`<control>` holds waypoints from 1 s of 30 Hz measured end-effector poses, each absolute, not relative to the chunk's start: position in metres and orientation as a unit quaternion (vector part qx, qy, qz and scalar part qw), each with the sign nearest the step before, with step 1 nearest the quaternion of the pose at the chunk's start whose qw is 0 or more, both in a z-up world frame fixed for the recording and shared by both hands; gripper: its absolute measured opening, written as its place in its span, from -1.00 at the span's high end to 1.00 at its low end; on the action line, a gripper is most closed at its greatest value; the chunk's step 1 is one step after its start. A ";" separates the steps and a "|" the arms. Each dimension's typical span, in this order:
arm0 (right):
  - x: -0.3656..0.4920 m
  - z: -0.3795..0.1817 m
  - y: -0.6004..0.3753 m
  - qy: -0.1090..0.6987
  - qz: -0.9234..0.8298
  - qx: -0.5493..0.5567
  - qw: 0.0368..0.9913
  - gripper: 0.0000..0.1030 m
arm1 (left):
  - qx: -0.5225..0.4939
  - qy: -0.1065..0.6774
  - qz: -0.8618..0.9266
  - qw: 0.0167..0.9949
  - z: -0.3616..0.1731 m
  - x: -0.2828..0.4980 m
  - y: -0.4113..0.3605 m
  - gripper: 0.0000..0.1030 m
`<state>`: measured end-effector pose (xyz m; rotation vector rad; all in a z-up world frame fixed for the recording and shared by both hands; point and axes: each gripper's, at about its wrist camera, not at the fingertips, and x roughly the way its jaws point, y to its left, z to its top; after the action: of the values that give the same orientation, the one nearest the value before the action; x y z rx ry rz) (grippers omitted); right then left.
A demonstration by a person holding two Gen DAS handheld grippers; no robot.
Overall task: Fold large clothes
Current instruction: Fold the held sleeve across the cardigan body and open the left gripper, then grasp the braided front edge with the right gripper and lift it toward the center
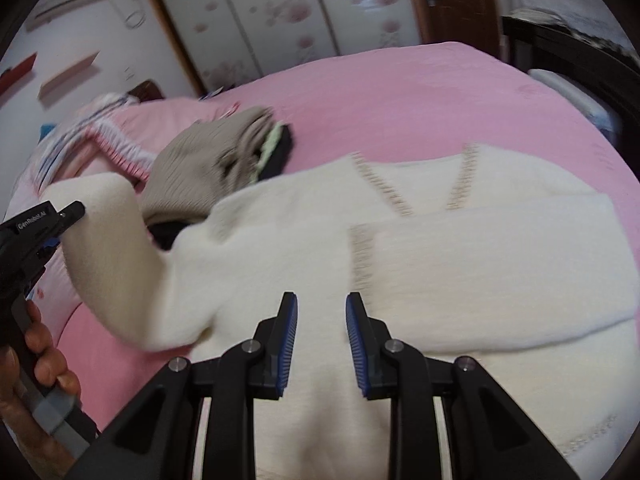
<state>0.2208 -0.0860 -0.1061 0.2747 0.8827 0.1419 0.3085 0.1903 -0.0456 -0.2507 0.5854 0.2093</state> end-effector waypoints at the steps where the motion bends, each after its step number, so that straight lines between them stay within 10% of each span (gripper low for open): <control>1: 0.219 -0.106 -0.101 0.423 0.056 0.140 0.894 0.51 | -0.107 0.299 0.082 0.944 -0.052 0.314 0.167 0.77; 12: 0.196 -0.127 -0.212 0.429 -0.029 0.187 0.883 0.51 | 0.001 0.422 -0.065 0.904 -0.138 0.337 0.017 0.04; 21: 0.207 -0.136 -0.188 0.450 0.033 0.198 0.870 0.51 | -0.057 0.371 0.004 0.927 -0.100 0.288 0.106 -0.52; 30: 0.238 -0.139 -0.133 0.459 0.121 0.198 0.858 0.15 | -0.142 0.420 0.132 0.887 -0.148 0.230 0.242 -0.56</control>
<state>0.2381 -0.1327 -0.1389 0.4161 0.9642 0.2533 0.2304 0.2424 -0.1484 -0.2945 0.8725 0.2736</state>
